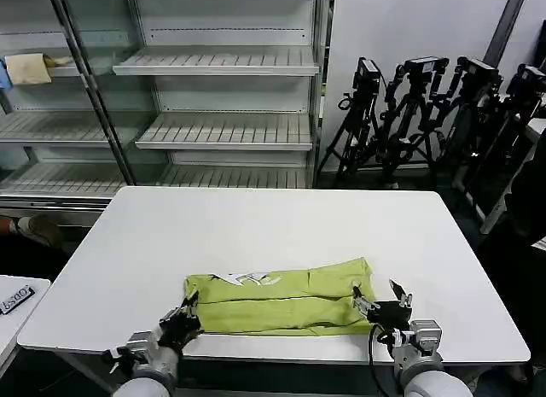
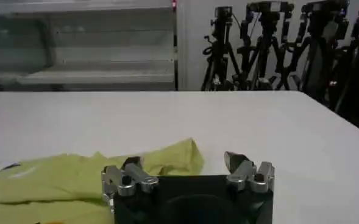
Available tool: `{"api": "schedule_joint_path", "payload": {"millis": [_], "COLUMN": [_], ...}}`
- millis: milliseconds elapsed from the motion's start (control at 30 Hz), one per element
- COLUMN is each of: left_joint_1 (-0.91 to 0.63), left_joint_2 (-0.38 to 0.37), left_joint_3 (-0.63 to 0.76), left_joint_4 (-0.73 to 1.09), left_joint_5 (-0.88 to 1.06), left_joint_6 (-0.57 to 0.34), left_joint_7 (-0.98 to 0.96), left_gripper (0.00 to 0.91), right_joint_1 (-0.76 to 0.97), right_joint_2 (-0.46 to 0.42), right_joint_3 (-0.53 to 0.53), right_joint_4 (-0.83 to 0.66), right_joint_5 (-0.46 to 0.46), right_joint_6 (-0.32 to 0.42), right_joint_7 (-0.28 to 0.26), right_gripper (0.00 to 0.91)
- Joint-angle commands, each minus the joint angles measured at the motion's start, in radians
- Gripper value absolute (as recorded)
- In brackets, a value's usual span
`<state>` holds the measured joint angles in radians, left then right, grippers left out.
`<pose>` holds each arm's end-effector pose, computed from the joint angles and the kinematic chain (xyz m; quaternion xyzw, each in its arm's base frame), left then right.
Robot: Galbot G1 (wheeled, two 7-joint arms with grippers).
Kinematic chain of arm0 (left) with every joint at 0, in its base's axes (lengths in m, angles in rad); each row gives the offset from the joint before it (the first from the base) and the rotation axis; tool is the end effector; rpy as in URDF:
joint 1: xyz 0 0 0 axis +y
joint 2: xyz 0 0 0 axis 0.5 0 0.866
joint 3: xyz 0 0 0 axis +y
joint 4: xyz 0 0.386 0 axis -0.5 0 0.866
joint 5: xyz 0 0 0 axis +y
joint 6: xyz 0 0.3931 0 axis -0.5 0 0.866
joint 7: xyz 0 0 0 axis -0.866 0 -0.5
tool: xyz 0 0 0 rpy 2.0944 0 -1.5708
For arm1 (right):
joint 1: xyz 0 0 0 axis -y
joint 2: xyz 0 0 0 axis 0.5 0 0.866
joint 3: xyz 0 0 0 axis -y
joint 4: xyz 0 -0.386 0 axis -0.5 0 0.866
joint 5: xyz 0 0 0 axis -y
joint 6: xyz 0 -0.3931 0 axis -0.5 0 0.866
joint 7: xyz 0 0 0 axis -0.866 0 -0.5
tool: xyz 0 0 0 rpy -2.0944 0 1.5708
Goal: Fold and organize the clothes.
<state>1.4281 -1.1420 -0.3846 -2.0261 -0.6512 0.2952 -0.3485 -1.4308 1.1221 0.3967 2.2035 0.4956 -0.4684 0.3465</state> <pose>0.2450 0.0441 -0.3288 0.0010 -0.9767 0.0992 0.1905 0.2333 -0.0305 -0.2621 0.0270 -0.9854 -0.0047 0.1681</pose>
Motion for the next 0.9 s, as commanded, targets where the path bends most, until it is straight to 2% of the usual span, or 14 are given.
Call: {"api": "schedule_joint_path", "payload": {"millis": [33,300,433,567,667,900], "left_joint_1": [0.01,0.006,-0.004,-0.032,-0.036,-0.048], "left_joint_2": [0.136,0.264,0.323,0.35,0.327,0.209], "left_joint_3": [-0.221,-0.385,-0.41,-0.404,-0.38,-0.299], "left_joint_4": [-0.027,0.022,0.055,0.076,0.038,-0.117], "left_joint_5": [-0.179,-0.255,-0.253,-0.296,-0.417,-0.725], "left_joint_6": [0.002,0.014,0.021,0.032,0.058,0.113], "left_joint_7": [0.007,0.028,0.049,0.051,0.048,0.0], "left_gripper": [0.02,0.02,0.02,0.02,0.02,0.02], "right_joint_1": [0.003,0.016,0.015,0.009,0.001,-0.012], "right_joint_2": [-0.001,-0.005,-0.008,-0.012,-0.016,-0.025], "right_joint_3": [0.0,-0.002,0.0,0.004,0.008,0.011], "right_joint_4": [-0.002,-0.01,-0.015,-0.017,-0.02,-0.02], "right_joint_5": [0.006,0.018,0.021,0.023,0.024,0.023], "right_joint_6": [0.001,0.002,0.004,0.007,0.01,0.012], "right_joint_7": [0.0,-0.002,-0.004,-0.006,-0.007,-0.006], "right_gripper": [0.907,0.907,0.907,0.907,0.907,0.907]}}
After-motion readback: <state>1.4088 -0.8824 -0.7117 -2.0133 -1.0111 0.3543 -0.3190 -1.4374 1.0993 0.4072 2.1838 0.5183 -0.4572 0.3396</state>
